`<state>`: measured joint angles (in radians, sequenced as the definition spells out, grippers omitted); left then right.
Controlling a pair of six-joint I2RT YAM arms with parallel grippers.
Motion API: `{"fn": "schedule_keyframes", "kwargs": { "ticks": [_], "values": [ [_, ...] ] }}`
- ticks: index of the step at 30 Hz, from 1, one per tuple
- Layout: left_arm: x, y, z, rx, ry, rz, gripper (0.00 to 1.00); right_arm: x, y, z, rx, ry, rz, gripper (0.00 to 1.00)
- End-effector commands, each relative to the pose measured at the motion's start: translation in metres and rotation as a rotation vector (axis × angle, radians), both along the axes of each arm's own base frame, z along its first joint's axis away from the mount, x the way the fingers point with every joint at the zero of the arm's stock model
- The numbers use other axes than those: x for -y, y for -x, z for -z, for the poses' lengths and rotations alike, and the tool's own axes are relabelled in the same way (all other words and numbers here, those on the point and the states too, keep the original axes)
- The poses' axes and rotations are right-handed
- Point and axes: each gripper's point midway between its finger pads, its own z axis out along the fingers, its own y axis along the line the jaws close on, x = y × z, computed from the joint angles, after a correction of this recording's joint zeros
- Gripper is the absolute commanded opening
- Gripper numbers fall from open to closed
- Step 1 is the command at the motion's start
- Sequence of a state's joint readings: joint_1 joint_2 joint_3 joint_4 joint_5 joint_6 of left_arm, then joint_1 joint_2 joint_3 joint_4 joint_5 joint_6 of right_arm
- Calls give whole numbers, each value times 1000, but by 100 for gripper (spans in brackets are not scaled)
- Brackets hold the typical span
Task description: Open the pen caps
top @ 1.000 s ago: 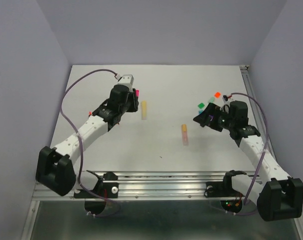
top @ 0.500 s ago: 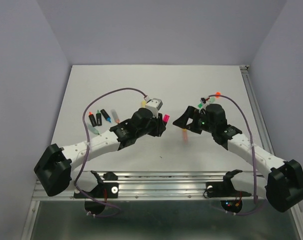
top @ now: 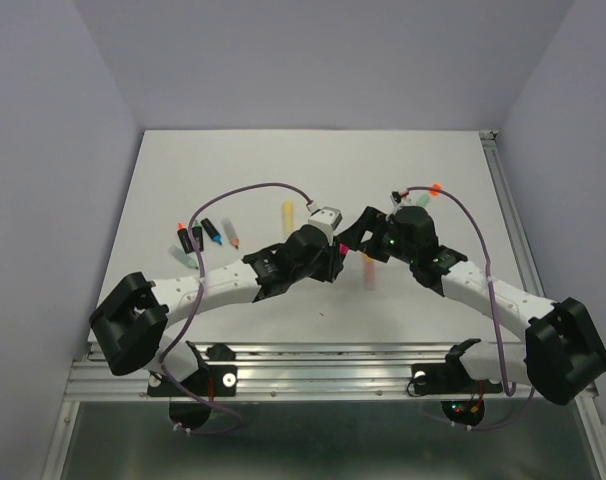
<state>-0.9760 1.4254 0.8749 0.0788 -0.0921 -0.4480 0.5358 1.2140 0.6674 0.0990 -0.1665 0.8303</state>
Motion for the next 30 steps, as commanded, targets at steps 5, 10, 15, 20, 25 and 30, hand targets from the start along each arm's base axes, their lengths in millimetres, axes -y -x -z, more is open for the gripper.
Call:
{"fn": "schedule_keyframes", "kwargs": {
  "ticks": [5, 10, 15, 20, 25, 30],
  "values": [
    [19, -13, -38, 54, 92, -27, 0, -22, -15, -32, 87, -55, 2, 65],
    [22, -13, -36, 48, 92, -24, 0, -28, -14, -32, 93, -67, -6, 44],
    [22, -11, -36, 44, 95, -20, 0, -27, -15, -31, 100, -54, 17, 40],
    [23, -8, -37, 46, 97, -15, 0, -24, -16, -31, 103, -45, 30, 40],
    [24, -7, -38, 46, 102, -14, 0, -21, -19, -34, 116, -44, 56, 36],
    [24, -7, -38, 43, 97, -18, 0, -19, -19, -38, 120, -53, 75, 30]
  ]
}}
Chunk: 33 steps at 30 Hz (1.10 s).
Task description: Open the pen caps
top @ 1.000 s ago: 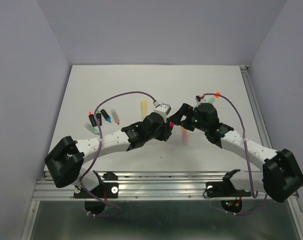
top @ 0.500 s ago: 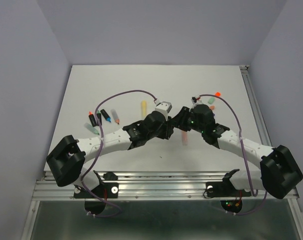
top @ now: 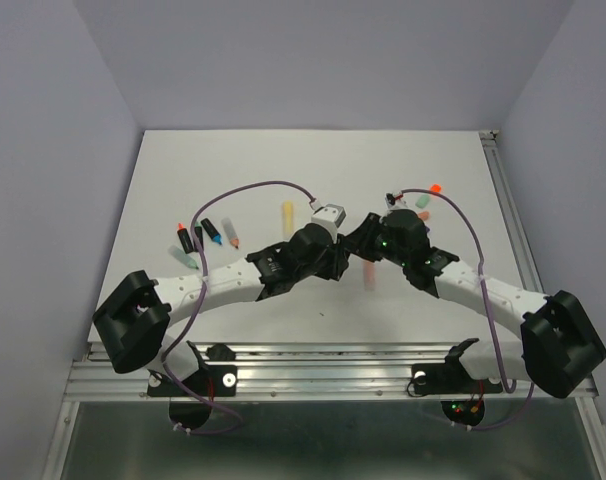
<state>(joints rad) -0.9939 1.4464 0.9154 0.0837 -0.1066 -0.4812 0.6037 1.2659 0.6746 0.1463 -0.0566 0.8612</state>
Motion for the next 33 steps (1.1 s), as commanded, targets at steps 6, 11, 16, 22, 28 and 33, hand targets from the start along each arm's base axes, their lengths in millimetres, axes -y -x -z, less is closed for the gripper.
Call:
{"fn": "schedule_keyframes", "kwargs": {
  "ticks": [6, 11, 16, 22, 28, 33],
  "values": [
    [9, -6, -29, 36, 66, -22, 0, 1, -17, -39, 93, -43, 79, 2],
    [-2, 3, -22, 26, 61, -45, 0, 15, -29, -42, 100, -36, 189, 1],
    [-17, 33, -11, -3, 83, -39, 0, 34, -58, -67, 161, -24, 365, 1],
    [-36, 69, 32, -106, 34, -10, 0, 49, -95, -85, 197, 11, 454, 1],
    [-34, 100, 41, -166, 61, 16, 0, 69, -122, -96, 229, 7, 505, 1],
    [-27, 122, 43, -200, 69, 50, 0, 93, -140, -104, 245, 29, 558, 1]
  ]
}}
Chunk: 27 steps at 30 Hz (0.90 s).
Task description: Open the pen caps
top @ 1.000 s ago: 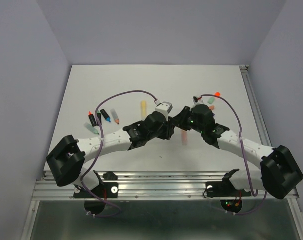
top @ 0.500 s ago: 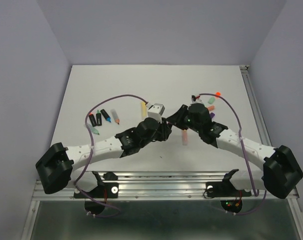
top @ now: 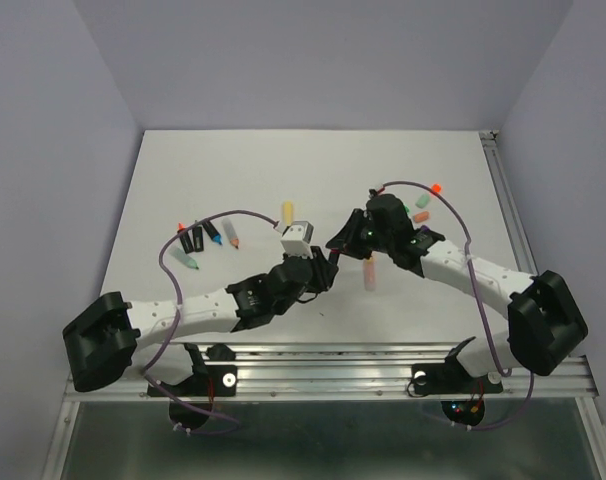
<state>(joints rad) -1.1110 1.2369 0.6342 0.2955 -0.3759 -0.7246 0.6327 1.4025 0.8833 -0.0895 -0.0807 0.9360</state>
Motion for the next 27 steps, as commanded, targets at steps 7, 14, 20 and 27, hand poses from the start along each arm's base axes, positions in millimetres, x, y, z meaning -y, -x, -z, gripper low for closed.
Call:
{"fn": "schedule_keyframes", "kwargs": {
  "ticks": [7, 14, 20, 27],
  "values": [
    [4, 119, 53, -269, -117, 335, 0, 141, -157, -120, 491, 76, 583, 1],
    [1, 112, 42, -241, -94, 290, 0, 109, -139, -127, 525, -3, 371, 1],
    [5, 83, -18, -90, -34, 221, 17, 86, -104, -134, 530, -62, 180, 1],
    [-1, 45, -72, 70, -4, 173, 99, 57, -42, -127, 472, -174, -89, 1]
  ]
}}
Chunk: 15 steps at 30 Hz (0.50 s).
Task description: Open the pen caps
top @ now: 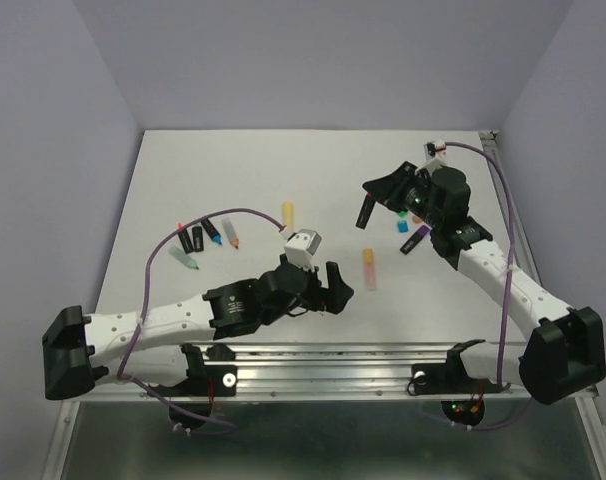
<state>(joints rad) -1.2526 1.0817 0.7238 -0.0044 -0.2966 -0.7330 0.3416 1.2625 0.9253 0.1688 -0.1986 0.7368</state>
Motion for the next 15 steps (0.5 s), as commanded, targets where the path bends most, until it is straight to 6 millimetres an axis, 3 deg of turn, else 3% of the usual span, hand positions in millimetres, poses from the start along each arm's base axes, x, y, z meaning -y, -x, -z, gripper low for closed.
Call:
{"fn": "schedule_keyframes", "kwargs": {
  "ticks": [1, 4, 8, 15],
  "values": [
    [-3, -26, -53, 140, 80, -23, 99, -23, 44, -5, 8, -57, -221, 1],
    [0, -41, -73, 199, 120, -21, 99, -34, 67, -6, -7, -130, -321, 1],
    [12, -56, -94, 256, 154, 13, 99, -39, 79, -4, -24, -157, -353, 1],
    [43, -68, -97, 241, 229, 138, 99, -46, 94, -19, 23, -210, -390, 1]
  ]
}}
